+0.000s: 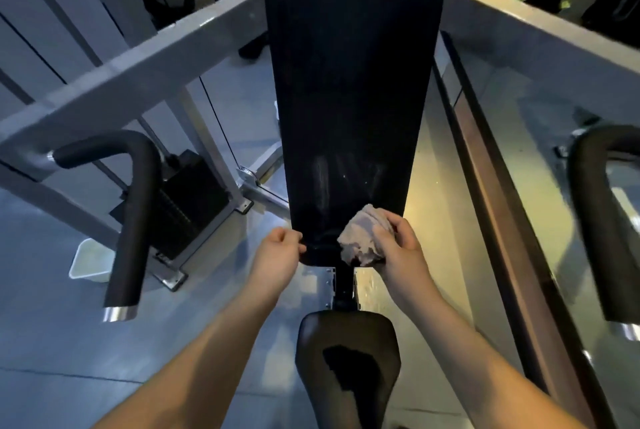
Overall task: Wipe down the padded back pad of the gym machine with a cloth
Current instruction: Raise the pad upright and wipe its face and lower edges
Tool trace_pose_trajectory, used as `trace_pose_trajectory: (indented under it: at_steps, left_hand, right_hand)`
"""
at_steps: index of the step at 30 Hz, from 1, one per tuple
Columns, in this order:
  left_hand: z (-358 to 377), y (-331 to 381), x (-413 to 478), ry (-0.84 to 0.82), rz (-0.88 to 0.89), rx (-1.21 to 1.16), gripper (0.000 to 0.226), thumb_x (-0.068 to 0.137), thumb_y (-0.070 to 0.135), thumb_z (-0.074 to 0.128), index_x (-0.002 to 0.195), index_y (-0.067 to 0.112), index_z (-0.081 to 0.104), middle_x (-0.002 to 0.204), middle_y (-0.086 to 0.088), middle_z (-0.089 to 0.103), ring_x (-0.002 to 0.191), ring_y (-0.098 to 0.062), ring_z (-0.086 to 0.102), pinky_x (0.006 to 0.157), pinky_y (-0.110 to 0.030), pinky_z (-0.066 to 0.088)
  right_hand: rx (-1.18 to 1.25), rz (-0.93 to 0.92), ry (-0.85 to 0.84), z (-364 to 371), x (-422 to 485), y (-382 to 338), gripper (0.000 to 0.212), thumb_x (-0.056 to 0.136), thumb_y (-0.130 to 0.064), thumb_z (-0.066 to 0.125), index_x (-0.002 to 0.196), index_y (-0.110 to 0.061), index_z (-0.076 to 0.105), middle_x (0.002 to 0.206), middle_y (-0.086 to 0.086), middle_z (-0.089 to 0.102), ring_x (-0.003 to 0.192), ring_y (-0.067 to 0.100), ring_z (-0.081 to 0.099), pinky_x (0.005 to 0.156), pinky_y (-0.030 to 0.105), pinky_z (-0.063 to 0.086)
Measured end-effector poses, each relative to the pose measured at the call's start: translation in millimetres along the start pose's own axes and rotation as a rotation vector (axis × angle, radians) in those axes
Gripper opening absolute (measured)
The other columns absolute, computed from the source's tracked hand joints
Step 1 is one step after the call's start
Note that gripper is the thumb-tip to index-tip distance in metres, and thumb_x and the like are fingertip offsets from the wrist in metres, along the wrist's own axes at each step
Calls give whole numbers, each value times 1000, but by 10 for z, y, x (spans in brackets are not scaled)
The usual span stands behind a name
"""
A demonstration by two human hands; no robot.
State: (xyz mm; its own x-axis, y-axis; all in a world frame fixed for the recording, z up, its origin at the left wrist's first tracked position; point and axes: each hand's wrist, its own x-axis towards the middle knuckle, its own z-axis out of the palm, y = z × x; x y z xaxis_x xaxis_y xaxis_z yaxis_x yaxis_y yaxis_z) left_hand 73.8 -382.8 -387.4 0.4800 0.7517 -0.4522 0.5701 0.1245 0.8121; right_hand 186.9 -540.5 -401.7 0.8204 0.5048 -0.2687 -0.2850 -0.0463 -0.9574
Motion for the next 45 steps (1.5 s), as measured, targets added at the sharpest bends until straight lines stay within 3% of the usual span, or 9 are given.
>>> trace_pose_trajectory:
  at_steps: [4, 6, 10, 17, 19, 21, 25, 33, 45]
  left_hand:
    - [309, -116, 746, 137, 29, -82, 41, 101, 40, 35, 114, 8, 57, 114, -16, 65, 92, -24, 56, 87, -44, 47]
    - [441, -139, 1084, 226, 31, -145, 53, 103, 48, 28, 128, 7, 51, 129, -13, 57, 111, -29, 54, 101, -48, 43]
    - [603, -286, 1557, 318, 69, -128, 72, 101, 60, 15, 144, 10, 44, 148, -16, 45, 133, -35, 44, 114, -53, 32]
    - [616, -526, 1643, 121, 165, -143, 82, 100, 66, 8, 153, 10, 36, 157, -13, 38, 145, -30, 33, 119, -41, 22]
    - [635, -556, 1656, 136, 189, -100, 82, 100, 66, 5, 155, 11, 32, 158, -14, 35, 148, -31, 28, 121, -41, 17]
    - [643, -592, 1682, 149, 202, -63, 83, 99, 65, 2, 155, 12, 32, 156, -17, 38, 147, -33, 30, 120, -42, 19]
    - [659, -680, 1755, 135, 255, -40, 92, 94, 71, -2, 151, 13, 40, 150, -17, 45, 137, -35, 43, 113, -45, 31]
    - [759, -774, 1914, 211, 383, -49, 88, 98, 66, -1, 152, 7, 38, 152, -15, 44, 136, -32, 45, 111, -38, 33]
    - [781, -789, 1920, 226, 432, -139, 90, 96, 68, 0, 155, 8, 33, 158, -14, 37, 143, -32, 37, 118, -41, 26]
  right_hand:
    - [38, -61, -105, 80, 461, 106, 21, 98, -41, 67, 118, -39, 70, 122, -10, 69, 116, 13, 68, 98, 41, 58]
    - [-39, -174, -127, 115, 617, 113, 17, 100, -37, 65, 116, -36, 71, 114, -13, 72, 109, 8, 69, 94, 33, 59]
    - [-212, -565, -66, 183, 918, 56, 24, 100, -23, 66, 123, -32, 67, 115, -17, 70, 108, -3, 65, 89, 14, 51]
    - [-681, -1472, 183, 366, 1320, -183, 30, 95, -1, 64, 125, -3, 65, 116, 11, 62, 109, 5, 53, 99, 11, 40]
    - [-871, -1606, 149, 416, 1523, -179, 25, 96, 1, 62, 120, -3, 67, 115, 12, 62, 108, 17, 58, 100, 25, 47]
    - [-1123, -1630, 173, 443, 1688, -97, 20, 99, -9, 61, 117, -9, 69, 113, 11, 63, 102, 32, 59, 89, 46, 53]
    - [-1153, -1650, 239, 468, 1793, 2, 20, 102, -19, 56, 116, -14, 68, 126, 9, 59, 110, 27, 54, 90, 35, 49]
    - [-1051, -1669, 409, 726, 2054, 76, 25, 92, -5, 55, 105, -22, 69, 102, 7, 62, 89, 31, 55, 76, 49, 50]
    - [-1431, -1672, -83, 456, 1621, 533, 25, 90, 0, 60, 110, -14, 67, 100, 10, 56, 90, 31, 54, 79, 42, 51]
